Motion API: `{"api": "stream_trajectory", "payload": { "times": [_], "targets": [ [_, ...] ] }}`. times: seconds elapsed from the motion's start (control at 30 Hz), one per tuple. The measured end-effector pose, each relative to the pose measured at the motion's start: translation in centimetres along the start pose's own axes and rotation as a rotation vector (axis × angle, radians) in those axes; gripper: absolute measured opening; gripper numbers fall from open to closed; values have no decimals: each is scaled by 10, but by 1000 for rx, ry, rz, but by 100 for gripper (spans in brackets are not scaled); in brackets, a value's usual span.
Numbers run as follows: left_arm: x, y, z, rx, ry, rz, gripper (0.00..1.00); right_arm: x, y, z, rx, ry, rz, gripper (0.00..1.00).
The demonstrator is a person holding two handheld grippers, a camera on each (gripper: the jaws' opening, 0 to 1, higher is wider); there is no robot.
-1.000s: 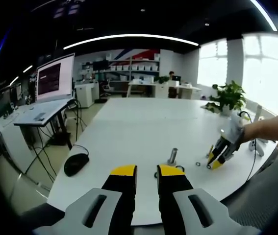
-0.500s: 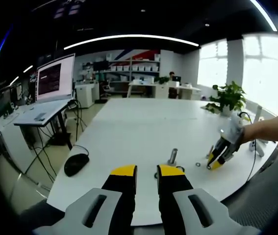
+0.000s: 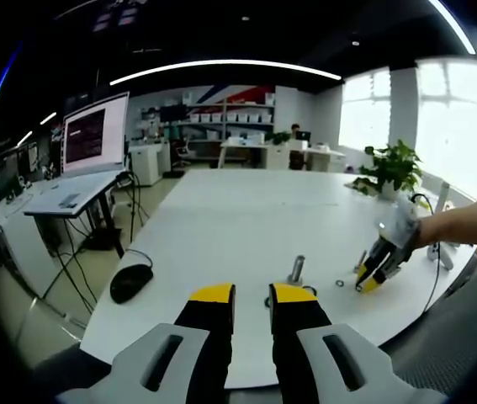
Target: Place the washer onto the threaded stud by aligning its center hole with the stud, sliding it down to the base, and recovering from edge contact or off-axis alignment until the washer reaches the visible bottom stop.
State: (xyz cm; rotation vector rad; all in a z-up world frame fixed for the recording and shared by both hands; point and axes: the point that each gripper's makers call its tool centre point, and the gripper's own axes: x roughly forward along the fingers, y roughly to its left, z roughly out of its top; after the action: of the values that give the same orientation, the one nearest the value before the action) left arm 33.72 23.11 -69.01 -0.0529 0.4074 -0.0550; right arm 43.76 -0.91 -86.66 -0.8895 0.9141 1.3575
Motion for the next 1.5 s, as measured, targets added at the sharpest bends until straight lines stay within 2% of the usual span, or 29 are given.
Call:
{"api": "stream_trajectory", "payload": {
  "times": [0.43, 0.87, 1.2, 1.5],
  "targets": [
    [0, 0, 0, 2, 2, 0, 14, -15, -5, 2, 8, -20, -18, 13],
    [0, 0, -1, 3, 4, -1, 14, -35, -8, 2, -13, -11, -27, 13],
    [0, -1, 0, 4, 3, -3, 14, -66, -22, 7, -35, -9, -70, 13],
    [0, -1, 0, 4, 0, -3, 14, -79, -36, 11, -59, -11, -110, 13]
  ]
}}
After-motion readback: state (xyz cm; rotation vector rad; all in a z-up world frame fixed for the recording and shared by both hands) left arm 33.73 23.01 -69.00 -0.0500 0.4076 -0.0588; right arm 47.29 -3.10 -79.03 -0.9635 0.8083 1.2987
